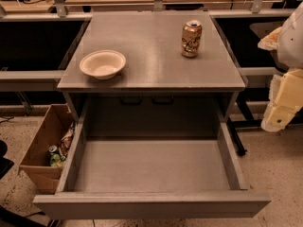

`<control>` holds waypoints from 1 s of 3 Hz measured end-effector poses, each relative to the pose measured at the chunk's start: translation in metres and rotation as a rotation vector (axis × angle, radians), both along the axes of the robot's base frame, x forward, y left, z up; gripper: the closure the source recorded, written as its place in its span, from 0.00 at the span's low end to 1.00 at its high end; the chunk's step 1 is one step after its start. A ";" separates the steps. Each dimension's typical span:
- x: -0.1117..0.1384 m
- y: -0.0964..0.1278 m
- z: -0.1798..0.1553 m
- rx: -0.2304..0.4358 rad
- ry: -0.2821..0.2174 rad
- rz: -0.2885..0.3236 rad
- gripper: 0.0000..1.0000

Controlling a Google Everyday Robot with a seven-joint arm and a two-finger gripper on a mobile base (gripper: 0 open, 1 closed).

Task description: Place orange can into top drawer

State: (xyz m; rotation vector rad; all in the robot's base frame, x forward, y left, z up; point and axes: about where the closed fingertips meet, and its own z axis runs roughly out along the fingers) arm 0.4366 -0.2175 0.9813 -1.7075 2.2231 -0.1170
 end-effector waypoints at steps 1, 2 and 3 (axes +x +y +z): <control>0.001 0.000 0.000 0.003 -0.004 0.000 0.00; 0.022 -0.005 -0.006 0.072 -0.090 0.000 0.00; 0.072 -0.033 -0.016 0.240 -0.220 -0.008 0.00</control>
Offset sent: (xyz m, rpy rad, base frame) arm 0.0903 -0.0273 -0.0178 0.3122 -0.3753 0.0019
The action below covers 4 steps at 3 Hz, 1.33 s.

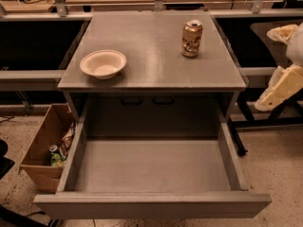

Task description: Place orange can into top drawer

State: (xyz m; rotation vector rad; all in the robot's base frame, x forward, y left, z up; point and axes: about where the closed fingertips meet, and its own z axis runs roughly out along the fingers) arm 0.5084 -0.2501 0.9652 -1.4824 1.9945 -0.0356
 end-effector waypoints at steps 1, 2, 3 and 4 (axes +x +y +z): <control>0.076 -0.012 0.004 0.242 -0.165 -0.028 0.00; 0.158 0.000 0.014 0.528 -0.278 -0.072 0.00; 0.217 0.022 0.010 0.702 -0.277 -0.163 0.00; 0.225 0.027 0.009 0.745 -0.256 -0.195 0.00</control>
Offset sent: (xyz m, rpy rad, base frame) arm 0.2636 -0.0009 0.0219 0.9228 -0.3891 -0.1429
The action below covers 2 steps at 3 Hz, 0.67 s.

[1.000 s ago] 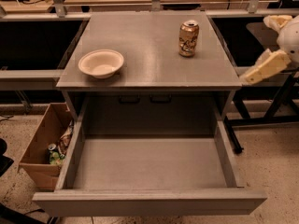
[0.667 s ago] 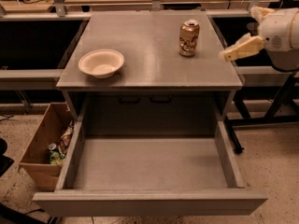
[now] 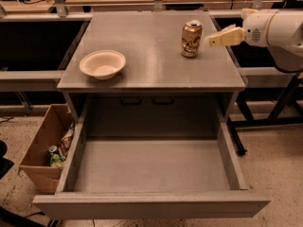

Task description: Place orange can into top drawer

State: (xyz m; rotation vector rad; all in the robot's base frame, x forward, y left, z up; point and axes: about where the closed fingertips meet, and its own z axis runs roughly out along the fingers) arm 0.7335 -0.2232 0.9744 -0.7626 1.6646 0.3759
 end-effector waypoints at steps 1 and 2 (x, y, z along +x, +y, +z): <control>0.004 0.004 -0.010 0.043 -0.009 -0.003 0.00; 0.030 0.029 -0.025 0.115 -0.031 0.007 0.00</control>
Offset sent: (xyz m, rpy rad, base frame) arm 0.0638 0.0515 -0.0454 0.2058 -0.0574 0.0098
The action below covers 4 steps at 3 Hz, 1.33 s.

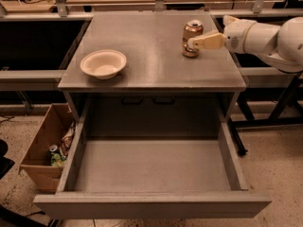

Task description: Place orange can into top drawer

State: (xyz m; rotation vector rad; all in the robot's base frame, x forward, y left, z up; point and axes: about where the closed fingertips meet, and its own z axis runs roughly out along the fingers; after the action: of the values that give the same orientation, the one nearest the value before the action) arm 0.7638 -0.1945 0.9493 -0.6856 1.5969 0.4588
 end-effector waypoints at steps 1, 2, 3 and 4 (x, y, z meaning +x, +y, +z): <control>0.029 0.032 -0.014 0.000 -0.016 0.001 0.00; 0.041 0.050 -0.023 -0.027 -0.016 0.005 0.00; 0.061 0.060 -0.041 -0.026 -0.029 -0.014 0.19; 0.091 0.065 -0.053 -0.001 -0.040 -0.043 0.42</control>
Offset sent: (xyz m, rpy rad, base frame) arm 0.0543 0.0653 -0.0316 -0.0625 -0.0178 0.0015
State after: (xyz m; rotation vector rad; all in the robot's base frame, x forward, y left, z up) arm 0.8544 -0.1292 0.8961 -0.6559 1.5711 0.4099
